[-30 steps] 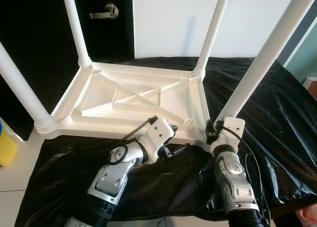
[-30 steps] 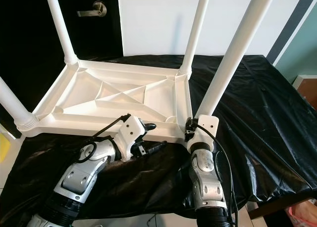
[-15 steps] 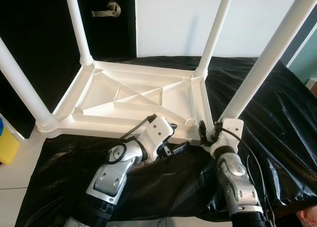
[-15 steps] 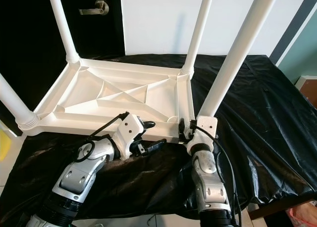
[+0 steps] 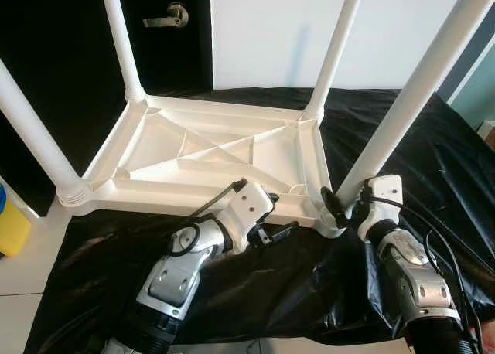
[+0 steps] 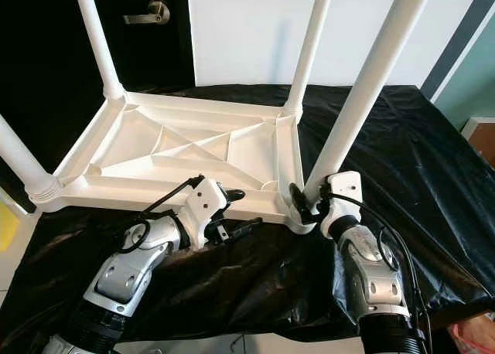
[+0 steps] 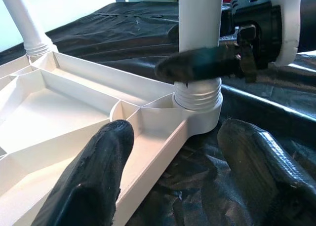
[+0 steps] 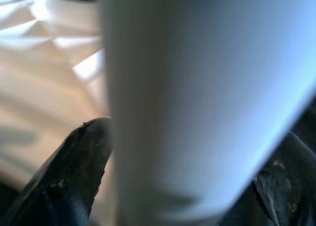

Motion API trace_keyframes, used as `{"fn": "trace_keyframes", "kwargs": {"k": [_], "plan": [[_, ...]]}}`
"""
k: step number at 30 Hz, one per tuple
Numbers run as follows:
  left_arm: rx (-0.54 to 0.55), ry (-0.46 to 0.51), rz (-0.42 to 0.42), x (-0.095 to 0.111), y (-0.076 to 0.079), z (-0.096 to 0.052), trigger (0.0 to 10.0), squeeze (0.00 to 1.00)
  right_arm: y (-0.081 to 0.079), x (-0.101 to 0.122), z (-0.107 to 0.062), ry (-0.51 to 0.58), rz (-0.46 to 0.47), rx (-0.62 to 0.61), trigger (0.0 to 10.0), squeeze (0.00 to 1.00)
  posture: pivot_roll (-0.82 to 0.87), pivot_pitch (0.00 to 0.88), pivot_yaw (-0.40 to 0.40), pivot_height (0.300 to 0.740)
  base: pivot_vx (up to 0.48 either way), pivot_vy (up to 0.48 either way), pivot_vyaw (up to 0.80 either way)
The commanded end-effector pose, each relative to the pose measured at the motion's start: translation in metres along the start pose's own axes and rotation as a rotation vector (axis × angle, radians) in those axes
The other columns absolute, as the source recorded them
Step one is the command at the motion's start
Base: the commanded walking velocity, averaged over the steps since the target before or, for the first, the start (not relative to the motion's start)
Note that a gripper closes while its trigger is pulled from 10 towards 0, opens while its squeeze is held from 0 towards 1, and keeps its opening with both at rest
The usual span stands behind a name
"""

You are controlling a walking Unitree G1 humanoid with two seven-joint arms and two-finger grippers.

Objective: Building children table

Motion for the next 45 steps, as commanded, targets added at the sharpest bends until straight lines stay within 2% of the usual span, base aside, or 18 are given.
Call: {"fn": "trace_keyframes", "kwargs": {"k": [1, 5, 10, 11, 13, 14, 20, 28, 29, 35, 41, 43, 45], "plan": [[0.029, -0.017, -0.004, -0.003, -0.003, 0.003, 10.0, 0.0, -0.009, -0.004, 0.002, -0.031, -0.006, 0.089, 10.0, 0.0, 0.01, 0.001, -0.042, 0.74, 0.0, 0.0, 0.0], [0.024, -0.012, -0.002, -0.001, -0.003, 0.005, 10.0, 0.0, -0.021, -0.012, 0.006, -0.09, -0.032, 0.224, 10.0, 0.0, 0.01, 0.0, -0.041, 0.74, 0.0, 0.0, 0.0], [0.022, -0.012, -0.001, -0.001, -0.002, 0.005, 10.0, 0.0, -0.022, -0.016, 0.009, -0.109, -0.048, 0.258, 10.0, 0.0, 0.01, 0.0, -0.042, 0.74, 0.0, 0.0, 0.0], [0.021, -0.012, -0.001, -0.001, -0.002, 0.005, 10.0, 0.0, -0.021, -0.018, 0.01, -0.115, -0.053, 0.265, 7.7, 0.0, 0.02, 0.0, -0.043, 0.74, 0.0, 0.0, 0.0], [0.021, -0.012, -0.001, -0.001, -0.002, 0.005, 10.0, 0.0, -0.021, -0.018, 0.01, -0.115, -0.053, 0.265, 7.7, 0.0, 0.02, 0.0, -0.043, 0.74, 0.0, 0.0, 0.0], [0.022, -0.014, -0.001, -0.001, -0.002, 0.004, 10.0, 0.0, -0.018, -0.019, 0.011, -0.119, -0.061, 0.264, 0.0, 0.0, 0.02, 0.0, -0.045, 0.74, 0.0, 0.0, 0.0], [0.023, -0.018, -0.003, -0.003, -0.001, 0.004, 10.0, 0.0, -0.008, -0.025, 0.008, -0.137, -0.075, 0.237, 0.0, 0.0, 0.01, 0.0, -0.042, 0.74, 0.0, 0.0, 0.0], [0.019, -0.017, -0.005, -0.003, 0.0, 0.004, 10.0, 0.0, -0.003, -0.027, 0.005, -0.138, -0.066, 0.207, 0.0, 0.0, 0.01, 0.0, -0.037, 0.74, 0.0, 0.0, 0.0], [0.012, -0.018, -0.001, -0.004, 0.0, 0.005, 10.0, 0.0, 0.002, -0.026, 0.005, -0.118, -0.042, 0.163, 10.0, 0.0, 0.0, 0.0, -0.033, 0.74, 0.0, 0.0, 0.0], [0.004, -0.019, 0.002, -0.004, 0.002, 0.005, 10.0, 0.0, 0.014, -0.024, 0.007, -0.072, -0.02, 0.001, 10.0, 0.0, 0.0, 0.0, -0.033, 0.74, 0.0, 0.0, 0.0], [0.004, -0.021, 0.001, -0.005, 0.003, 0.004, 10.0, 0.0, 0.014, -0.026, 0.005, -0.049, 0.016, -0.073, 10.0, 0.0, 0.01, 0.0, -0.034, 0.74, 0.0, 0.0, 0.0], [0.007, -0.025, -0.004, -0.007, 0.003, 0.004, 10.0, 0.0, 0.014, -0.027, 0.003, -0.016, 0.052, -0.169, 10.0, 0.0, 0.01, 0.0, -0.037, 0.74, 0.0, 0.0, 0.0], [0.007, -0.025, -0.004, -0.007, 0.003, 0.004, 10.0, 0.0, 0.014, -0.027, 0.003, -0.016, 0.052, -0.169, 10.0, 0.0, 0.01, 0.0, -0.037, 0.74, 0.0, 0.0, 0.0]]}}
Point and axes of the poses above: a point about 5 cm out from each wrist's last joint towards the gripper, its own z axis pointing out of the wrist towards the gripper, its own x axis along the axis of the wrist's last joint, y = z × x, the point moved 6 cm from there along z, pointing out of the wrist towards the gripper, and after that the axes turned 13 degrees about z, right-handed, at the moved point
